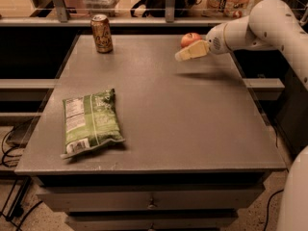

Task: Move apple near green jalapeno chip bag

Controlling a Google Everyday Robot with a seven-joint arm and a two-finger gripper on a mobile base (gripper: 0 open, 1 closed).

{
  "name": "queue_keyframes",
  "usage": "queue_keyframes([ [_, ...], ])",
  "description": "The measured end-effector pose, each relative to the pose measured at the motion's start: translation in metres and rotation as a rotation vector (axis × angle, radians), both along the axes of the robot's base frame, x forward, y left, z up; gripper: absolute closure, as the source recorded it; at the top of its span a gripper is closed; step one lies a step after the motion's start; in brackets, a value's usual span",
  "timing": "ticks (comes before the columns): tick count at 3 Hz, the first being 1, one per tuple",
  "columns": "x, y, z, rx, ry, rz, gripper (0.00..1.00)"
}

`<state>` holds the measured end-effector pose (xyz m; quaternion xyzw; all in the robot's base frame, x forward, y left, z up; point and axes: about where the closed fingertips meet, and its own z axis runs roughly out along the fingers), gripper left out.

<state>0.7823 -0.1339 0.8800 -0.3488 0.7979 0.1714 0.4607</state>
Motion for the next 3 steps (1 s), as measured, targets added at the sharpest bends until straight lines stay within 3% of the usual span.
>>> queue_keyframes([
  [2,0.041,0.006,-0.02,0.047,-0.041,-0.075,0.0],
  [3,0.052,0.008,-0.023,0.053,-0.04,-0.08,0.18],
])
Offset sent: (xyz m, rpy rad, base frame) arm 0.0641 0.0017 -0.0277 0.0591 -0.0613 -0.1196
